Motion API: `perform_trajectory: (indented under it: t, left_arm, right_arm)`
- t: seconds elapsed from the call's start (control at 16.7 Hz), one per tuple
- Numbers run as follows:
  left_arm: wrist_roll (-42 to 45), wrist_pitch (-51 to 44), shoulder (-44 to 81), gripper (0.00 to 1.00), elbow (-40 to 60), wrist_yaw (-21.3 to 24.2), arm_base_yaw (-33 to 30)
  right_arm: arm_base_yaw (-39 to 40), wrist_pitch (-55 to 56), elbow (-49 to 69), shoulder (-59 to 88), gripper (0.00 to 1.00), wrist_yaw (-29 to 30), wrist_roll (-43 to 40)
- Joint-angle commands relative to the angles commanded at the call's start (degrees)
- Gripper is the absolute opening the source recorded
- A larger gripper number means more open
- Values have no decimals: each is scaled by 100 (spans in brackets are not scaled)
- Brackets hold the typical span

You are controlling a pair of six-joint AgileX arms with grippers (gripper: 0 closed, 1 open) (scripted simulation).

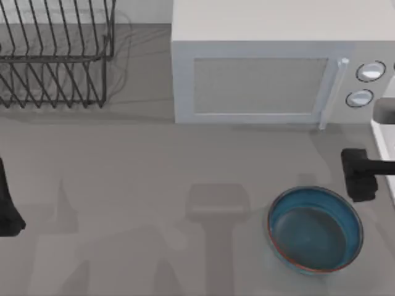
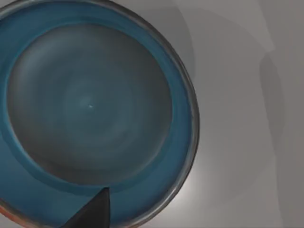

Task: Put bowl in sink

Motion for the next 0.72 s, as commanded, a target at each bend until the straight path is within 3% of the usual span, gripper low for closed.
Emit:
perform_trajectory:
  t: [0.3,0.72]
  left_arm:
    - [0,0,0,100,0,0,0]
    - [0,0,0,100,0,0,0]
  right_arm:
    - [224,-661,729,870,100,30,225]
    - [208,-429,535,933,100,30,214]
